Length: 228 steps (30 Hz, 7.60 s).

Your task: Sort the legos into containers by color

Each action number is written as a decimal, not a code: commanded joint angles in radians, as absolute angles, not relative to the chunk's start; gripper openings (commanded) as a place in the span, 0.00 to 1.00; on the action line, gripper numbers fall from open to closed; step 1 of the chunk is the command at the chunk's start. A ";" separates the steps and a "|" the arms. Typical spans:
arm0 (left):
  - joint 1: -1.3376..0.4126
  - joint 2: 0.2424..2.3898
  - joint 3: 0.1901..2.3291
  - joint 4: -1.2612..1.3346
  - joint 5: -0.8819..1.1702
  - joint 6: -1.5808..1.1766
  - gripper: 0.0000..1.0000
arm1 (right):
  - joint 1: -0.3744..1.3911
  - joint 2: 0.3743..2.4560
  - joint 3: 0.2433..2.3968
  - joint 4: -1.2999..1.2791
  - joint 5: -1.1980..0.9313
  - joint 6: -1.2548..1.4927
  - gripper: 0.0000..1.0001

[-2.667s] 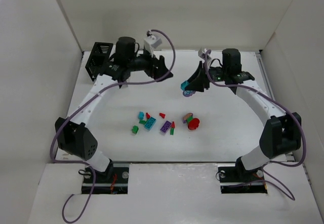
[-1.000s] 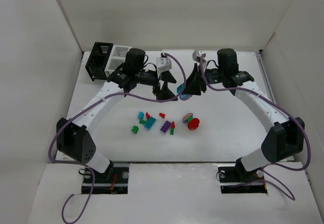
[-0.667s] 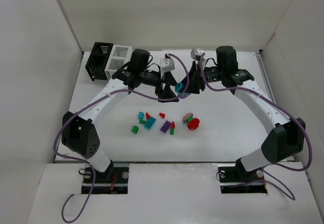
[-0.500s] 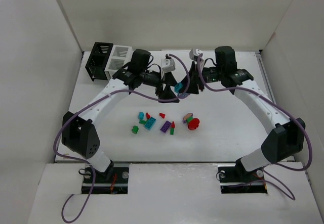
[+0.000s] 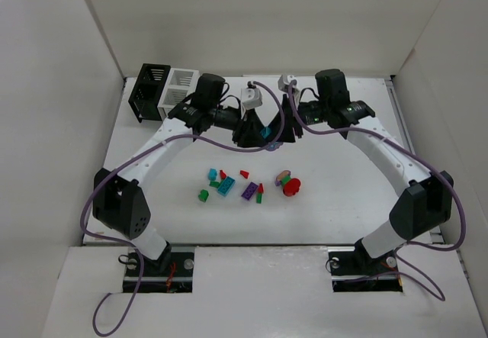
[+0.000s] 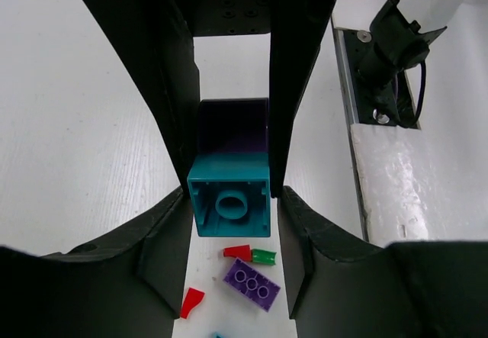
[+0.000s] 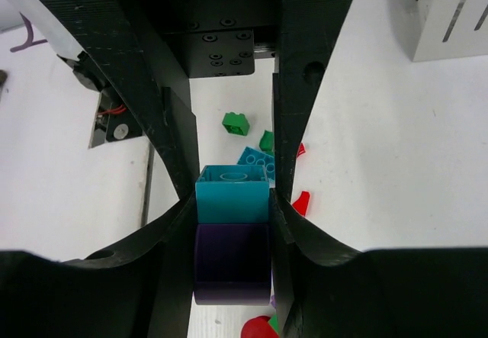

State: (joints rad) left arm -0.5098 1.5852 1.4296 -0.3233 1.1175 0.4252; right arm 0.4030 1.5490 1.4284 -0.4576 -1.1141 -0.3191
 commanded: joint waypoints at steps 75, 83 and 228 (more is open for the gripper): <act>-0.115 1.618 1.466 -0.201 0.325 -0.261 0.00 | 0.241 1.425 1.285 -0.341 -0.816 -0.181 0.00; -0.051 1.853 1.741 -0.405 0.117 -0.304 0.00 | 0.232 1.387 1.249 -0.308 -0.687 -0.140 0.00; -0.479 1.503 1.227 0.246 1.045 -0.114 0.01 | 0.218 1.434 1.240 -0.006 -0.991 0.195 0.61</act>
State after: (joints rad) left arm -0.4965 1.5600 1.2514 0.2432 1.1053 -0.0933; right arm 0.3126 1.4883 1.2785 -0.0319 -1.1286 0.1989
